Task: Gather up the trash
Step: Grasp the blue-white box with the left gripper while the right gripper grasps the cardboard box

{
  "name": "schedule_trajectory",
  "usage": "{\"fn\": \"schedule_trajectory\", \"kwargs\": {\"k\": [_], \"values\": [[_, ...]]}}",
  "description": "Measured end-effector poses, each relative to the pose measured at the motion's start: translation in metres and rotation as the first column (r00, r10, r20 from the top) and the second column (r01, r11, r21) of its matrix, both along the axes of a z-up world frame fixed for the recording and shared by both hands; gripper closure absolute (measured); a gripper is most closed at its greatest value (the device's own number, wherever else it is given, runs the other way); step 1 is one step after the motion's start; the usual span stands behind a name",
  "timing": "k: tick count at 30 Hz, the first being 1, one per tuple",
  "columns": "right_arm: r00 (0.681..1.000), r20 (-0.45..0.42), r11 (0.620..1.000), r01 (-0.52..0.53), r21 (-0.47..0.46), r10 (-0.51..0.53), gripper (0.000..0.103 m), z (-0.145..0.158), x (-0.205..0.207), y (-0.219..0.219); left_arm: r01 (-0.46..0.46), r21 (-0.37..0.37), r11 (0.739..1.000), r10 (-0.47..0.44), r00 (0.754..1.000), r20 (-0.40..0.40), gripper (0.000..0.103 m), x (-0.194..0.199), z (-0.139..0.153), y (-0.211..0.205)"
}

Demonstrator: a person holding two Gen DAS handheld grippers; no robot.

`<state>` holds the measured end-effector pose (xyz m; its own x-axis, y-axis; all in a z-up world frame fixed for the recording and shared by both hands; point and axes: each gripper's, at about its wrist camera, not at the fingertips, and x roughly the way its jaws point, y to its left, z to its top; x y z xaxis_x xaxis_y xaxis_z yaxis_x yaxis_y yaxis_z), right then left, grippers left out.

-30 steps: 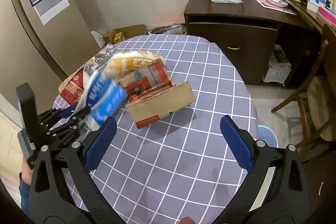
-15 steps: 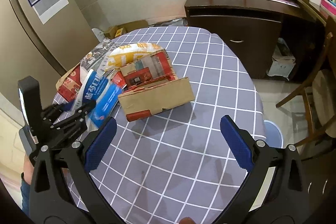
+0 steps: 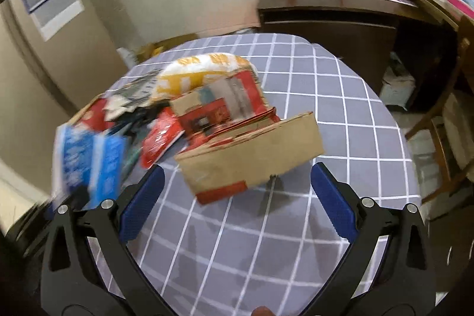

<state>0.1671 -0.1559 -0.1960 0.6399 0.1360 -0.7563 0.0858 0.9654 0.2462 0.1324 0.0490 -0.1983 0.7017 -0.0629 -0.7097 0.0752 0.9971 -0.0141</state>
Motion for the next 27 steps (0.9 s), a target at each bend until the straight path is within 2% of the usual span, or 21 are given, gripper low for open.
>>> {"fn": "schedule_trajectory", "kwargs": {"k": [3,4,5,7,10,11,12,13,14,19,22,23,25,27], "values": [[0.999,0.028,0.999,0.037,0.006,-0.038,0.008,-0.006,0.005,-0.009,-0.033,-0.016,0.999,0.033,0.999,-0.008,0.086,-0.008,0.002,0.01],[0.998,0.038,0.999,0.039,0.019,-0.04,0.021,-0.006,0.004,-0.015,-0.039,-0.018,0.999,0.039,0.999,-0.01,0.086,-0.01,0.002,0.013],[0.998,0.041,0.999,0.041,0.026,-0.042,0.042,-0.006,0.004,-0.02,-0.04,-0.02,0.999,0.04,0.999,-0.01,0.086,-0.01,0.002,0.016],[0.998,0.023,0.998,0.058,0.029,-0.058,0.065,-0.009,0.005,-0.032,-0.041,-0.024,0.999,0.041,0.999,-0.01,0.086,-0.013,0.002,0.019],[0.997,0.005,0.995,0.078,0.057,-0.078,0.066,-0.014,0.004,-0.051,-0.034,-0.029,0.999,0.034,0.999,-0.012,0.086,-0.012,0.002,0.016],[0.996,0.014,0.995,0.083,0.059,-0.084,0.063,-0.014,0.002,-0.055,-0.031,-0.032,0.999,0.031,0.999,-0.013,0.086,-0.012,0.001,0.014],[0.996,0.022,0.994,0.086,0.059,-0.088,0.058,-0.013,0.002,-0.058,-0.03,-0.034,0.999,0.029,0.999,-0.013,0.086,-0.013,0.001,0.011],[0.994,0.034,0.993,0.097,0.06,-0.099,0.047,-0.012,0.002,-0.062,-0.025,-0.037,0.999,0.025,1.0,-0.012,0.086,-0.012,0.001,0.009],[0.993,0.041,0.992,0.107,0.06,-0.11,0.041,-0.011,0.002,-0.064,-0.02,-0.038,0.999,0.02,1.0,-0.013,0.086,-0.011,0.001,0.007],[0.992,0.064,0.993,0.109,0.049,-0.112,0.041,-0.012,0.015,-0.066,-0.001,-0.043,0.999,0.001,1.0,-0.01,0.086,-0.011,0.003,-0.003],[0.992,0.043,0.991,0.118,0.055,-0.121,0.079,-0.019,0.023,-0.073,0.006,-0.047,0.999,-0.006,1.0,-0.004,0.086,-0.012,0.006,-0.006],[0.991,0.042,0.99,0.121,0.073,-0.124,0.087,-0.02,0.024,-0.079,0.009,-0.047,0.999,-0.009,1.0,-0.002,0.086,-0.012,0.007,-0.007],[0.991,0.049,0.987,0.123,0.099,-0.128,0.094,-0.018,0.021,-0.088,0.013,-0.049,0.999,-0.013,1.0,0.003,0.086,-0.013,0.01,-0.008],[0.99,0.07,0.987,0.113,0.116,-0.121,0.096,-0.013,0.015,-0.095,0.017,-0.053,0.998,-0.017,1.0,0.006,0.086,-0.012,0.011,-0.009]]}}
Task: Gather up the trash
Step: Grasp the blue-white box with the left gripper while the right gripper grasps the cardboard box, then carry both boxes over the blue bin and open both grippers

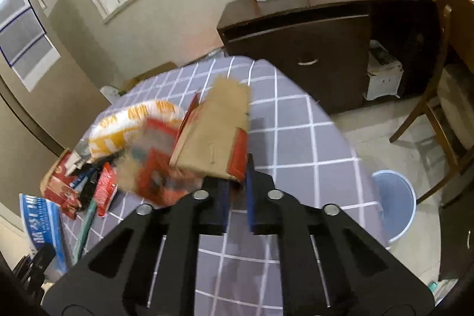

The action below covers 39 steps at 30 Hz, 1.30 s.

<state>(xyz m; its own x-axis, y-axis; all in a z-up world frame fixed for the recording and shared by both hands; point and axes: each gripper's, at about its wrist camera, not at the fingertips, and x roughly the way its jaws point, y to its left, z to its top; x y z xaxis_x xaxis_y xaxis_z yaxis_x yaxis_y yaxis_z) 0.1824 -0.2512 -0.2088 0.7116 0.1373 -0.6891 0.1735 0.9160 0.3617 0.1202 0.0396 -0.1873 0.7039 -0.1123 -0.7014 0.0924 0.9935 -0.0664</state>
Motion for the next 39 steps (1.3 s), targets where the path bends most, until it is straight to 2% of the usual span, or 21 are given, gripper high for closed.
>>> {"fn": "schedule_trajectory", "kwargs": {"k": [14,25,33,39], "values": [[0.988,0.152,0.998,-0.028,0.063,0.018,0.097,0.073,-0.041,-0.061,0.09,-0.037,0.995,-0.088,0.994,0.057,0.086,0.008,0.028,-0.046],[0.972,0.228,0.995,0.026,0.093,-0.046,0.097,0.108,-0.075,-0.122,0.213,-0.034,0.977,-0.208,0.973,0.098,0.086,0.02,0.052,-0.116],[0.96,0.209,0.981,0.17,0.095,-0.186,0.097,0.103,-0.108,-0.195,0.348,-0.02,0.937,-0.346,0.936,0.069,0.086,0.034,0.049,-0.196],[0.949,0.12,0.955,0.283,0.085,-0.292,0.097,0.073,-0.124,-0.247,0.468,-0.007,0.884,-0.468,0.884,0.0,0.086,0.043,0.03,-0.272]]}}
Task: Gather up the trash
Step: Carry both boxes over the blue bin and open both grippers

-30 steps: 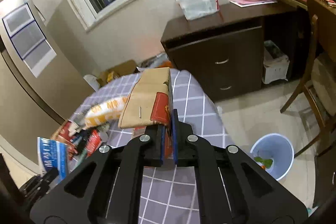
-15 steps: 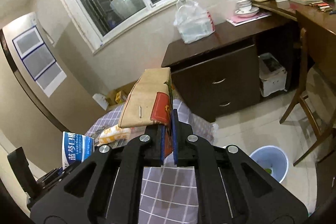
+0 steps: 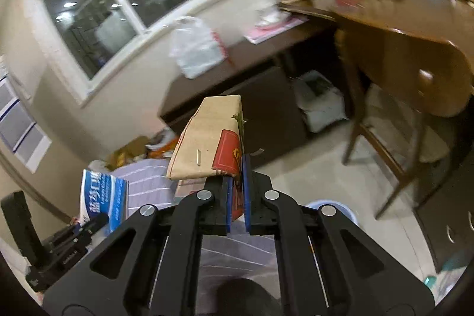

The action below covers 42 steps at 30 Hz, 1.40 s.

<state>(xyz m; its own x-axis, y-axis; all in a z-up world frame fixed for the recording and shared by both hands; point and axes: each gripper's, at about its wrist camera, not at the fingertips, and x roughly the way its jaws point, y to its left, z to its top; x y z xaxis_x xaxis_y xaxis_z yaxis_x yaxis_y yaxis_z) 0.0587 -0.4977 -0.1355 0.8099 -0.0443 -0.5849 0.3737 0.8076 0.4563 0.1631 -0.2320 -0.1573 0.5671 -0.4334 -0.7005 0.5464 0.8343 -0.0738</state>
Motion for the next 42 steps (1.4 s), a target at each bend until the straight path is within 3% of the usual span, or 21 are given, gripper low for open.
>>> {"fn": "schedule_trajectory", "kwargs": {"k": [8,21,22,23,25,28,31,33,42], "values": [[0.988,-0.14,0.997,0.072,0.043,-0.065,0.097,-0.063,0.0,-0.045,0.143,0.101,0.984,-0.134,0.986,-0.098,0.086,0.007,-0.049,-0.096],[0.948,-0.314,0.983,0.101,0.154,-0.049,0.093,-0.163,0.033,-0.085,0.235,0.239,0.942,-0.165,0.945,-0.281,0.082,0.032,-0.135,-0.184],[0.942,-0.334,0.979,0.103,0.173,-0.04,0.08,-0.175,0.037,-0.089,0.244,0.251,0.937,-0.162,0.938,-0.307,0.072,0.035,-0.145,-0.19],[0.936,-0.349,0.975,0.112,0.189,-0.04,0.039,-0.185,0.038,-0.093,0.249,0.263,0.932,-0.156,0.932,-0.327,0.05,0.039,-0.154,-0.195],[0.932,-0.359,0.967,0.139,0.212,-0.056,0.02,-0.198,0.036,-0.1,0.239,0.281,0.929,-0.145,0.937,-0.317,0.024,0.041,-0.162,-0.199],[0.929,-0.365,0.962,0.156,0.226,-0.065,0.019,-0.203,0.028,-0.104,0.232,0.305,0.924,-0.135,0.942,-0.307,0.023,0.04,-0.167,-0.199],[0.925,-0.373,0.964,0.164,0.21,-0.077,0.006,-0.201,0.021,-0.102,0.211,0.295,0.932,-0.12,0.947,-0.298,0.02,0.041,-0.161,-0.194],[0.921,-0.378,0.966,0.174,0.191,-0.091,0.006,-0.197,0.017,-0.099,0.195,0.287,0.938,-0.112,0.953,-0.282,0.019,0.04,-0.155,-0.191],[0.941,-0.322,0.98,0.155,0.125,-0.108,0.006,-0.151,0.007,-0.076,0.15,0.168,0.974,-0.12,0.977,-0.177,0.016,0.018,-0.089,-0.157]]}}
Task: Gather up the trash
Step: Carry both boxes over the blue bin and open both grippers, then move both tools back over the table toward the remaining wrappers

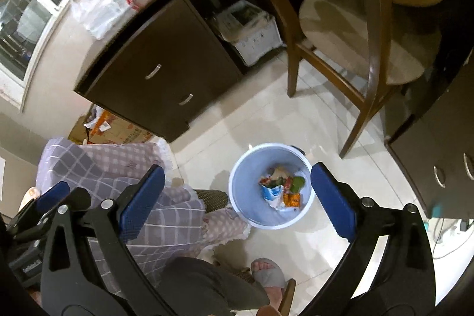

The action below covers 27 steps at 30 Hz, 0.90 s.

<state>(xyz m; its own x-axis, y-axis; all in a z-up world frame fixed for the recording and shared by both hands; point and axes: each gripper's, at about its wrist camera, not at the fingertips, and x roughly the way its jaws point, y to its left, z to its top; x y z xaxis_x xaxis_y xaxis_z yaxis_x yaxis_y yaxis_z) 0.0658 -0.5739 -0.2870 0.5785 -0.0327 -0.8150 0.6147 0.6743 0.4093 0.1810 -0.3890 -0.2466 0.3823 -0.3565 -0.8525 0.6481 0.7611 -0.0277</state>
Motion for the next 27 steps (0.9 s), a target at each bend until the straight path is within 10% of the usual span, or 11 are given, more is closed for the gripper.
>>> {"fn": "schedule_trajectory", "kwargs": {"k": [16,27], "values": [[0.95,0.222,0.969,-0.183,-0.168,0.218,0.006,0.139,0.014,0.128,-0.124,-0.186,0.975,0.161,0.967,0.199,0.011,-0.048,0.101,0.153],[0.85,0.2,0.866,-0.439,-0.24,0.487,0.006,0.16,0.061,0.264,-0.305,-0.214,0.928,0.355,0.898,0.259,0.009,-0.057,0.115,0.284]]}}
